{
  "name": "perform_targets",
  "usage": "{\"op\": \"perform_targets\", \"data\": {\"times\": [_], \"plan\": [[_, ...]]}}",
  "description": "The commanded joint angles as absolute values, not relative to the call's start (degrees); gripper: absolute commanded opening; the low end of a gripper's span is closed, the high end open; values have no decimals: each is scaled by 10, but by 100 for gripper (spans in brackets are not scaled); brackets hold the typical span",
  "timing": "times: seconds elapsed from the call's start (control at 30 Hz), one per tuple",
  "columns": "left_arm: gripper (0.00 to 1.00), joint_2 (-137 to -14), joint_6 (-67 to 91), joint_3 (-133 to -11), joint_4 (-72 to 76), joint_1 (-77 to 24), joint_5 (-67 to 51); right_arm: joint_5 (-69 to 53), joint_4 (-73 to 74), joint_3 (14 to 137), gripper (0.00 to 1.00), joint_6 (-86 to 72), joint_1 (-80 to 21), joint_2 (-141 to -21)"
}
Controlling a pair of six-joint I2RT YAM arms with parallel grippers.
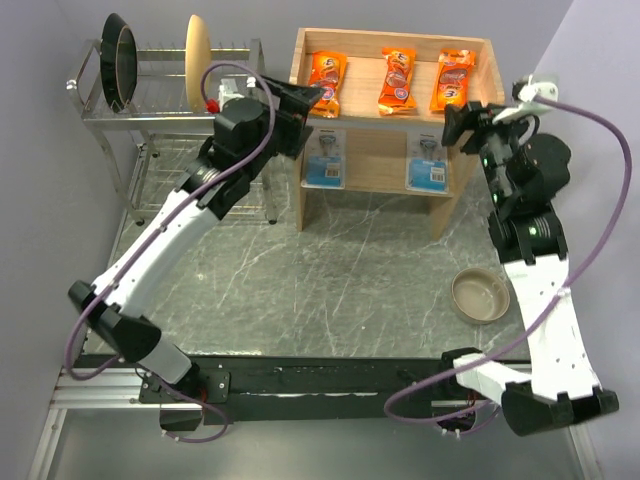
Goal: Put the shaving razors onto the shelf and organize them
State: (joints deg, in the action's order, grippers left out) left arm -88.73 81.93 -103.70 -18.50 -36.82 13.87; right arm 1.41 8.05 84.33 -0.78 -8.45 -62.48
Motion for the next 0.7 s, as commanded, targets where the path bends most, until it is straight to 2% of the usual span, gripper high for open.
{"op": "perform_targets", "data": {"times": [0.0, 0.03, 0.17, 0.43, 0.67], "plan": [[100, -820, 753, -970, -196, -358, 107, 38, 35, 913, 92, 15, -81, -684], [100, -811, 745, -952, -197, -355, 105, 41, 35, 921, 100, 15, -80, -703], [99, -773, 715, -879, -196, -338, 115, 51, 32, 962, 100, 7, -81, -747], [99, -731, 664, -834, -192, -285, 90, 94, 92, 1034, 100, -8, -80, -835], [99, -719, 653, -817, -189, -244, 71, 138, 120, 1006, 97, 25, -81, -825]]}}
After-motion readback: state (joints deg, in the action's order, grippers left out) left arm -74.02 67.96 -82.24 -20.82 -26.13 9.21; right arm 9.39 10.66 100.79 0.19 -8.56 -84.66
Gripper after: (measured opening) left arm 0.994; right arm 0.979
